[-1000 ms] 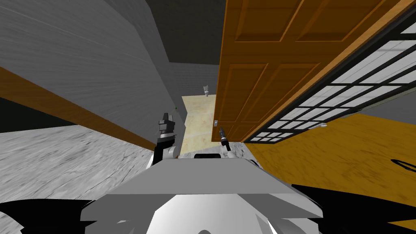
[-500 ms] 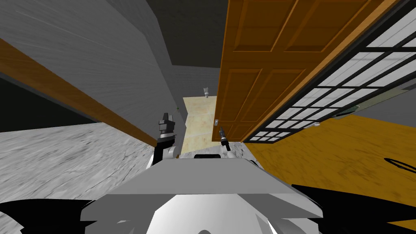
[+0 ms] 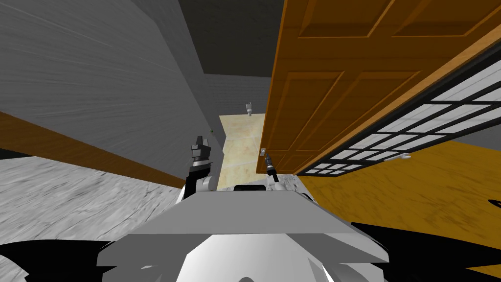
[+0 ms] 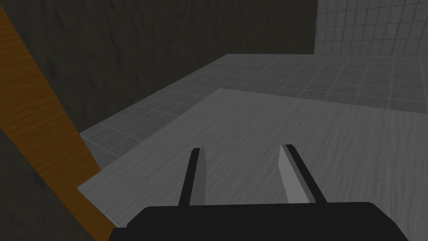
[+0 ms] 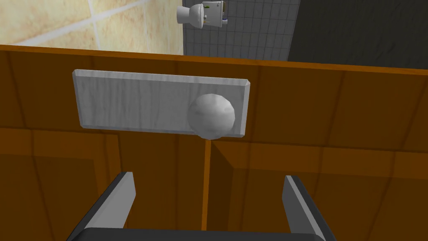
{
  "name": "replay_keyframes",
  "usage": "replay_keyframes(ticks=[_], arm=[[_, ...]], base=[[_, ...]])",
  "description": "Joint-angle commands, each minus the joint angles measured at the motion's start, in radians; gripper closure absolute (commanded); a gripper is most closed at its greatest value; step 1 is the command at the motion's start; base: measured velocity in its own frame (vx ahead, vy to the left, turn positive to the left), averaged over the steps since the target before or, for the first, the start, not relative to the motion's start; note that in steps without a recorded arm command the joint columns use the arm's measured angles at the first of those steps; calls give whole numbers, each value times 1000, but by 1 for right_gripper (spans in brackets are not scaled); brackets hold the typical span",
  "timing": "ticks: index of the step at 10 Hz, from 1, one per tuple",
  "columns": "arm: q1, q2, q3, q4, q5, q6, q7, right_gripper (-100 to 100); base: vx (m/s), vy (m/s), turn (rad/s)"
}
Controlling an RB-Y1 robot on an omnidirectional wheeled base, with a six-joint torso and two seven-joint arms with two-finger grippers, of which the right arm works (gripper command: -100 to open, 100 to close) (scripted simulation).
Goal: Push the door open
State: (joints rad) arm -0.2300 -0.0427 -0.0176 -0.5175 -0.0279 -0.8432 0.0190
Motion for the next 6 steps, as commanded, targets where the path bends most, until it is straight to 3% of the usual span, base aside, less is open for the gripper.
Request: replay_keyframes(ticks=[1,4,5,6], arm=[[1,2,-3,0,-1,-3,2,-100],[4,19,-7,2,-4,-11,4,-100],[-1,14,-7,11,-4,-14,3,-100],[-1,14,-7,11,-4,-14,3,100]], base=[[200,11,22],[183,12,27],[77,12,3],[-15,-2,-8]])
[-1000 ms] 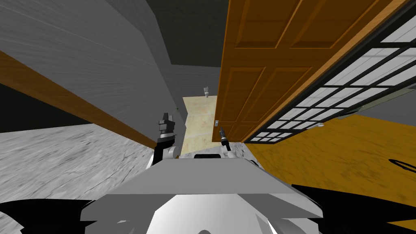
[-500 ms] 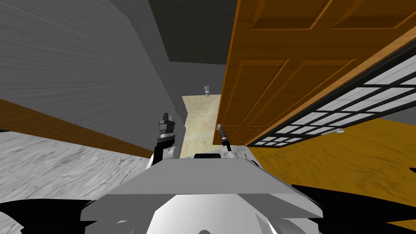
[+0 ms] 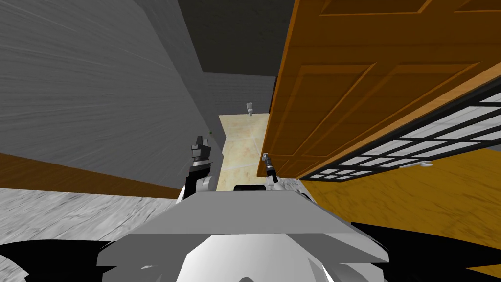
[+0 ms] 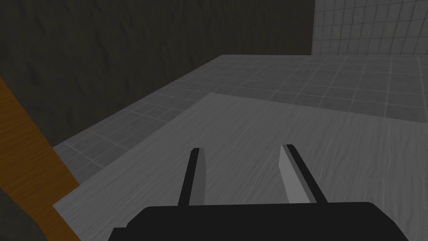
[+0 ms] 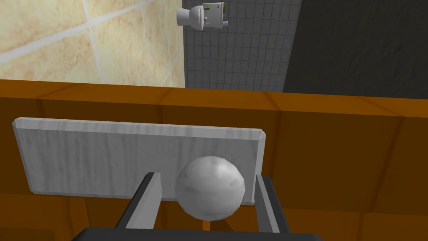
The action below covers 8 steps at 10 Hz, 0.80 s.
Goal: Push the door open
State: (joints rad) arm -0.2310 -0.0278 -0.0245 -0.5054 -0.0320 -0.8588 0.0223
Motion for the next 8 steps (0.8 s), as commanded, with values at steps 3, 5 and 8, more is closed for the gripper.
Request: replay_keyframes(ticks=[3,5,8], arm=[[0,-1,0,-1,0,2,0,100],[0,-1,0,-1,0,2,0,100],[1,-20,-23,1,-15,5,7,100]], base=[[-21,-3,5],[-3,0,-1],[166,55,-38]])
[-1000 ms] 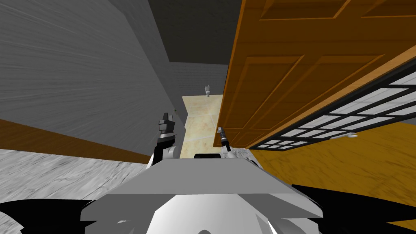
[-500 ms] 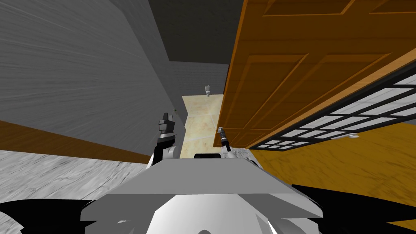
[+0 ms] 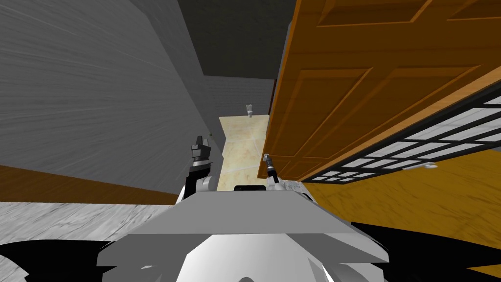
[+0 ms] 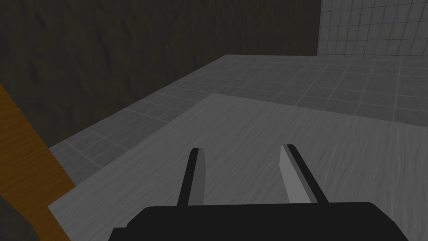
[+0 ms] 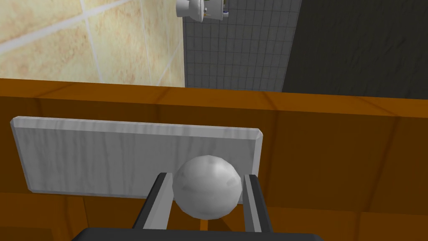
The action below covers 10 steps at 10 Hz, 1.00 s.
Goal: Push the door open
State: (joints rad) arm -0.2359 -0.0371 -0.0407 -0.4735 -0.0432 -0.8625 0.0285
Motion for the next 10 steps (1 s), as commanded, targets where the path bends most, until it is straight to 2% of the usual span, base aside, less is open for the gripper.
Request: replay_keyframes(ticks=[1,5,10], arm=[[6,-11,-7,-31,-3,9,1,100],[6,-23,-27,-30,-16,10,7,100],[7,-46,-79,-30,-50,13,21,100]], base=[[123,18,-13],[114,22,-18],[174,55,-60]])
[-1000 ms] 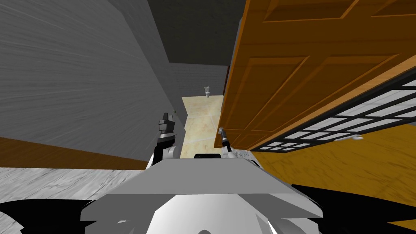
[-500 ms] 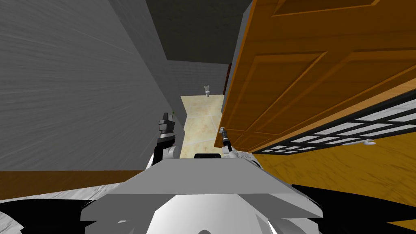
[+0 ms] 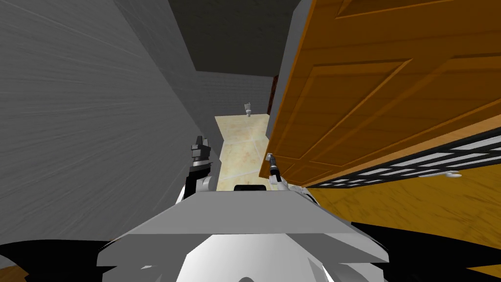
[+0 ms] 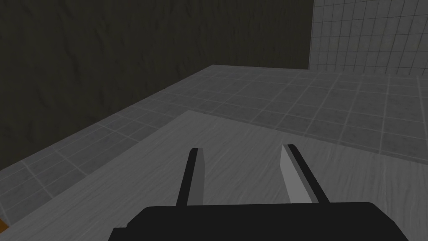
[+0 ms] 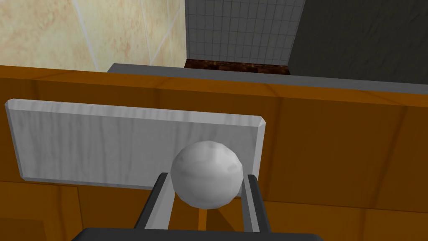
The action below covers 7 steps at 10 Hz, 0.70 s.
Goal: Push the door open
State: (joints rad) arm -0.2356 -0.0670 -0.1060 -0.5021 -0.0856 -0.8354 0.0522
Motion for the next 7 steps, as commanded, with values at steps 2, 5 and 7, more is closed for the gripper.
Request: replay_keyframes(ticks=[2,5,7], arm=[[7,-23,-37,0,-22,-13,4,100],[7,-30,-72,0,-45,-11,14,100],[-3,-21,-78,15,-51,-15,19,-100]], base=[[185,73,-56],[208,67,-95],[49,83,-89]])
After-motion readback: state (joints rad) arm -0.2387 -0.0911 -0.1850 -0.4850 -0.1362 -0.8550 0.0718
